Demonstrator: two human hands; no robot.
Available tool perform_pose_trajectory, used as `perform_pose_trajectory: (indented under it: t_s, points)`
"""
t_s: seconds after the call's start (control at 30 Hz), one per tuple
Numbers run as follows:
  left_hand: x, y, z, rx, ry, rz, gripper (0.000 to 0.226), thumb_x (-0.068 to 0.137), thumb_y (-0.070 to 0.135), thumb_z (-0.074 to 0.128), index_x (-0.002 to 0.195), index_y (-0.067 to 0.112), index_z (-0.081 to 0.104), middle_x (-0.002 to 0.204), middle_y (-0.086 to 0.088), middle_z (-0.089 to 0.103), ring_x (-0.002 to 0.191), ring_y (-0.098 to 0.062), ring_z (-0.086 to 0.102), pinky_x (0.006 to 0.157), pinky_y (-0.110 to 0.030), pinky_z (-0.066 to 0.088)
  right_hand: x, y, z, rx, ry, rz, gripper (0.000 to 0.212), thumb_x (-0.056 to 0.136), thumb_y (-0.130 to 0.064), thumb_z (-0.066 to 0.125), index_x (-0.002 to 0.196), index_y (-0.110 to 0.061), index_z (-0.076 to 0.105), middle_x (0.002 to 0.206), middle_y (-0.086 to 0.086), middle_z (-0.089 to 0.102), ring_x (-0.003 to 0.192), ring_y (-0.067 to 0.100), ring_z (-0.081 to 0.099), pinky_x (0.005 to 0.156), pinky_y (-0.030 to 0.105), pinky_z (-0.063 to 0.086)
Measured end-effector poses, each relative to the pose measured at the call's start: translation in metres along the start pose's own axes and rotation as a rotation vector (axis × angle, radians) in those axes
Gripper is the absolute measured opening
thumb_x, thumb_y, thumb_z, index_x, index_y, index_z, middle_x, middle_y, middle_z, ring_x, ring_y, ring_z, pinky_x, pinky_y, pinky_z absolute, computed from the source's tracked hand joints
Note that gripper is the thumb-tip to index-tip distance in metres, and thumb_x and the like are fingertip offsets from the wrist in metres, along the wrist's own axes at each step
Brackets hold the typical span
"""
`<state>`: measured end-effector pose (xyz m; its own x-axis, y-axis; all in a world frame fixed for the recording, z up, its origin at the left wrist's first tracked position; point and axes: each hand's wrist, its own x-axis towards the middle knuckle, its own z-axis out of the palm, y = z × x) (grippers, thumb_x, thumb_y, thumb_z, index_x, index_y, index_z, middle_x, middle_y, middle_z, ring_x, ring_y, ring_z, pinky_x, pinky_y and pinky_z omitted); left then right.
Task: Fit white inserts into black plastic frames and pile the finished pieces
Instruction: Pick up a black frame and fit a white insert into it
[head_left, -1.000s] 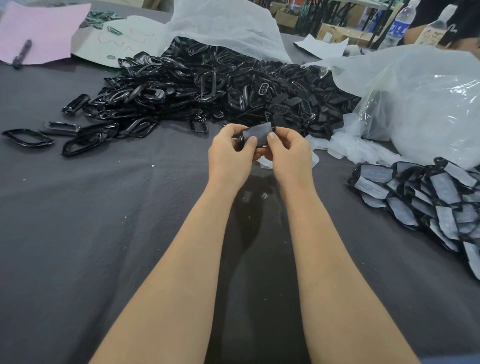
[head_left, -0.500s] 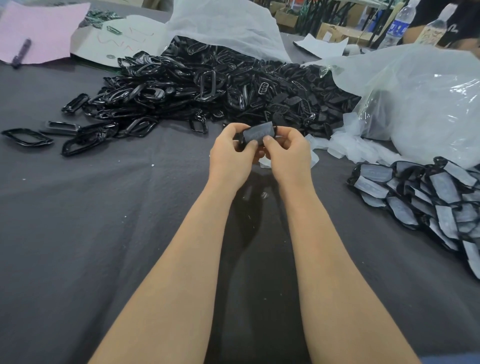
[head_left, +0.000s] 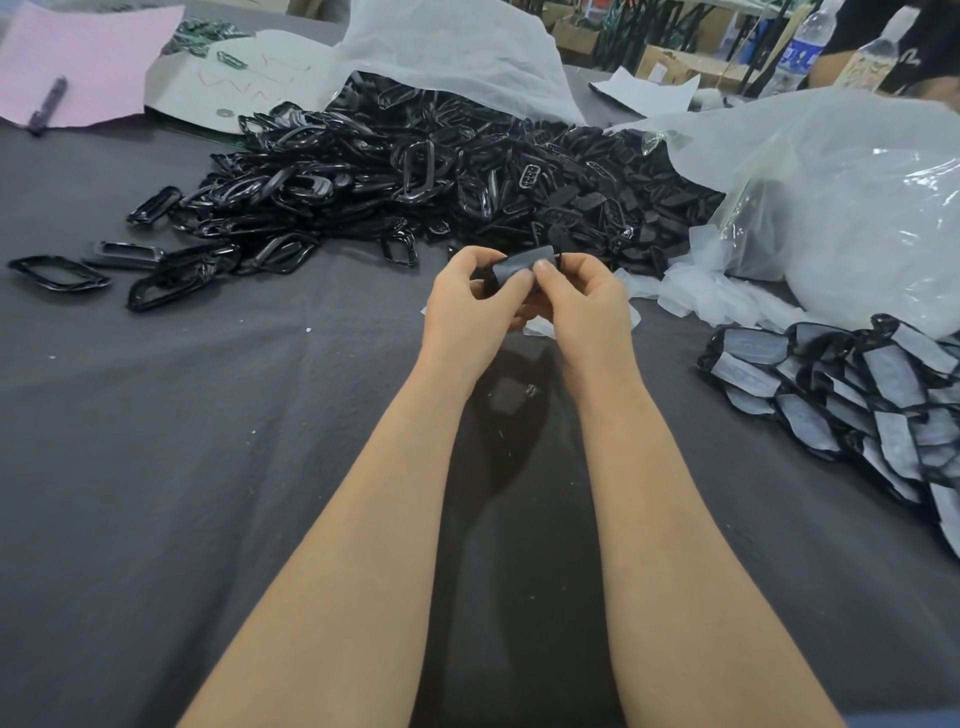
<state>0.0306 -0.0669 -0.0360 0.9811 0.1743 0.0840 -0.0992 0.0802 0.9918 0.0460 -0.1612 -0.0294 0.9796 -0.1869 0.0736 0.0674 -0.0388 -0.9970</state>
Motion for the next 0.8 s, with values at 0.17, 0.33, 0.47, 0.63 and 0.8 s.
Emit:
perform_pose_trajectory:
  t_s: [0.17, 0.33, 0.47, 0.63, 0.8]
  points:
    - [0.0015, -0.0018, -0.0038, 0.094, 0.007, 0.027, 0.017, 0.094, 0.015, 0.060, 0.090, 0.030, 0.055, 0.090, -0.004, 0.071, 0.079, -0.013, 0.071, 0.068, -0.023, 0.058, -0.0018, -0.0002, -0.0001, -0.037, -0.043, -0.011, 0.007, 0.093, -0.009, 0.057, 0.091, -0.010, 0.063, 0.091, 0.013, 0.069, 0.085, 0.027, 0.065, 0.084, 0.046, 0.055]
    - [0.0013, -0.0013, -0.0021, 0.112, -0.007, 0.049, 0.019, 0.096, 0.013, 0.057, 0.087, 0.029, 0.054, 0.083, 0.001, 0.070, 0.069, -0.005, 0.069, 0.066, -0.021, 0.058, -0.0016, -0.0006, 0.0014, -0.015, -0.019, -0.014, 0.011, 0.095, -0.008, 0.054, 0.100, -0.005, 0.063, 0.089, 0.009, 0.068, 0.083, 0.020, 0.065, 0.079, 0.036, 0.057]
    - [-0.0001, -0.0013, -0.0003, 0.098, -0.044, 0.040, 0.016, 0.095, 0.012, 0.057, 0.087, 0.025, 0.053, 0.077, 0.003, 0.069, 0.065, -0.004, 0.069, 0.068, -0.025, 0.060, 0.0002, 0.0001, -0.0011, -0.045, -0.031, -0.024, 0.014, 0.095, -0.008, 0.053, 0.105, -0.002, 0.061, 0.095, 0.014, 0.067, 0.086, 0.021, 0.063, 0.081, 0.039, 0.055]
    - [0.0006, -0.0003, -0.0018, 0.151, -0.040, 0.070, 0.011, 0.095, 0.015, 0.058, 0.089, 0.024, 0.056, 0.077, 0.008, 0.068, 0.065, 0.001, 0.068, 0.060, -0.017, 0.056, 0.0018, 0.0021, -0.0020, -0.088, -0.048, -0.061, 0.008, 0.094, -0.008, 0.055, 0.094, -0.011, 0.063, 0.087, 0.008, 0.067, 0.079, 0.017, 0.063, 0.073, 0.033, 0.057]
    - [0.0018, -0.0020, -0.0032, 0.156, -0.041, 0.039, 0.012, 0.097, 0.013, 0.056, 0.094, 0.023, 0.059, 0.086, 0.000, 0.071, 0.076, -0.010, 0.071, 0.068, -0.025, 0.059, 0.0024, 0.0040, 0.0001, -0.165, -0.016, -0.094, 0.019, 0.096, -0.014, 0.054, 0.107, -0.006, 0.068, 0.093, 0.004, 0.070, 0.083, 0.011, 0.065, 0.069, 0.020, 0.055]
